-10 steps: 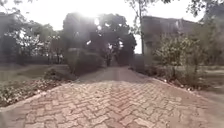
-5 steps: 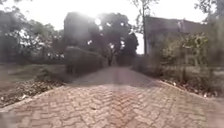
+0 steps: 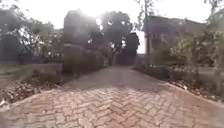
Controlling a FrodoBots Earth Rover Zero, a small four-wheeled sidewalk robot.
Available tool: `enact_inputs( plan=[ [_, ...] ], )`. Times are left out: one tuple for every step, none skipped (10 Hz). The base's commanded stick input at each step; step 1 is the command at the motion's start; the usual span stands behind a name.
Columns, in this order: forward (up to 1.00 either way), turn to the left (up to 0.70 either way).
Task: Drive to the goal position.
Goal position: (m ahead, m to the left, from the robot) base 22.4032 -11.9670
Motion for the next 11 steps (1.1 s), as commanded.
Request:
enact_inputs(
  plan=[
    [0.85,0.0],
    [0.85,0.0],
    [0.85,0.0],
    [0.85,0.0],
    [0.85,0.0],
    [0.85,0.0],
    [0.85,0.0],
    [0.85,0.0],
    [0.85,0.0],
    [0.85,0.0],
    [0.85,0.0]
  ],
)
